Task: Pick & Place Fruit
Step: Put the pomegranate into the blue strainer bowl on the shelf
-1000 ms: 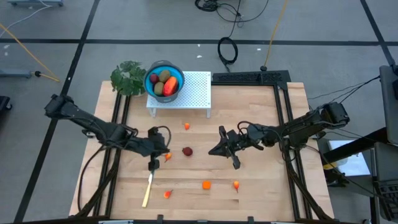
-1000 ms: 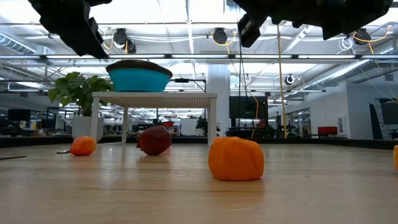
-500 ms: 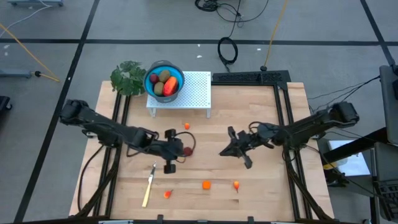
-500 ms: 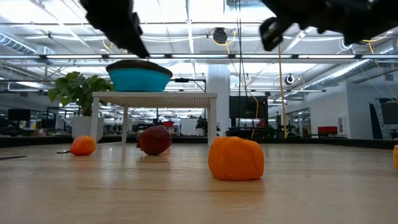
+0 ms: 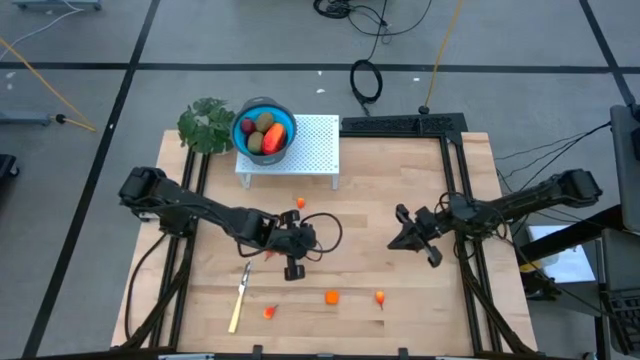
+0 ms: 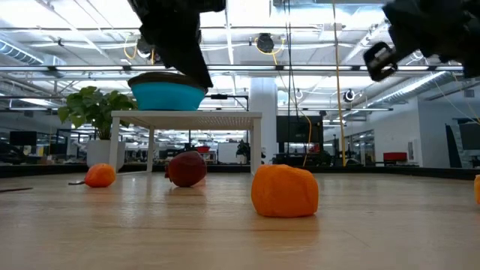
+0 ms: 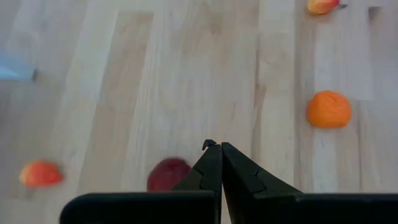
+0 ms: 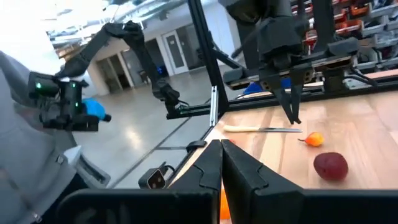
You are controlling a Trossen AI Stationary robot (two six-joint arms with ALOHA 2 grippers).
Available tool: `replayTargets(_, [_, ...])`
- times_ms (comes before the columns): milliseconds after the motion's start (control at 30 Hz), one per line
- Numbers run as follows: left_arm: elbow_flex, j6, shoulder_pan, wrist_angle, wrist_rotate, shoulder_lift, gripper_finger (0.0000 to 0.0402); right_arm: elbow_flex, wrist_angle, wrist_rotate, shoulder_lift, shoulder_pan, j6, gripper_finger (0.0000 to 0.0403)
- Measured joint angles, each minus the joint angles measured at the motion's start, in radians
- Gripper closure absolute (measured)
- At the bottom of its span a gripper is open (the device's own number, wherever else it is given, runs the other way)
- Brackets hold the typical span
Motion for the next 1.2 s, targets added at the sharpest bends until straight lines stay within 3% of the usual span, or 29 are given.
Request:
replayTargets(300, [0.0, -0.089, 0.027, 0.006, 0.017, 0.011, 0.0391, -0.009, -0.396, -0.053, -0.269, -0.07, 0.017, 0.0403])
replayTargets(567, [0.0, -0.097, 0.056, 0.03, 0.019, 0.011, 0.0379, -0.009, -0.521, -0.052, -0.439, -0.122, -0.036, 0.0403])
replayTargets(933, [0.0, -0.069, 0.107, 0.011, 0.031, 0.011, 0.0226, -0.009, -0.534, -0.053, -0.481, -0.145, -0.045, 0.0403])
replayTargets(1200, [0.0, 0.207, 0.099, -0.052, 0.065, 0.011, 0.0158, -0.009, -0.535, -0.053, -0.481, -0.145, -0.045, 0.0403])
